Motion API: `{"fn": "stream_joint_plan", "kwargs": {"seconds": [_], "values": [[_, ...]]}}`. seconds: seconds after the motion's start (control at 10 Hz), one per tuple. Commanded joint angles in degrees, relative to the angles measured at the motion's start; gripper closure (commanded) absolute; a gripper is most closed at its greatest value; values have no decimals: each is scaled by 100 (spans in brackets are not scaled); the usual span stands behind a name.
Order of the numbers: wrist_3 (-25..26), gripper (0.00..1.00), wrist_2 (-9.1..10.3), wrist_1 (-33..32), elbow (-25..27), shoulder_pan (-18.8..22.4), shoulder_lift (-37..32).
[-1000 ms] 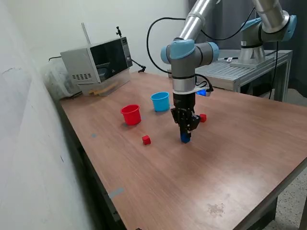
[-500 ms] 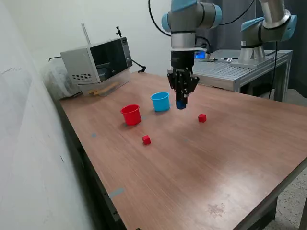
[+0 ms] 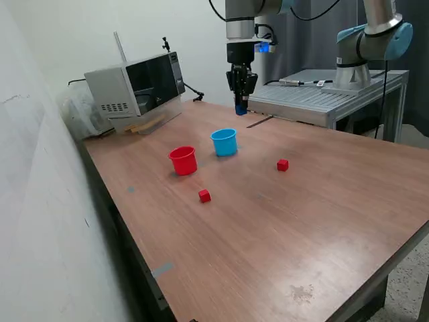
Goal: Place red objects in the red bin, and blue objects in the blue bin.
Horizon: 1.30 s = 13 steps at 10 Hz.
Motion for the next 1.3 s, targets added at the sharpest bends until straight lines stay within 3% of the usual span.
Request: {"fn": "stream_joint_plan", "kwargs": {"seconds": [0.0,0.5,1.2], "values": [[-326,100,31,-14,315,-796,-60],[-451,100,32,-189,316,-1211,465],[-460,100,32,-295,299,-1291,590]]}}
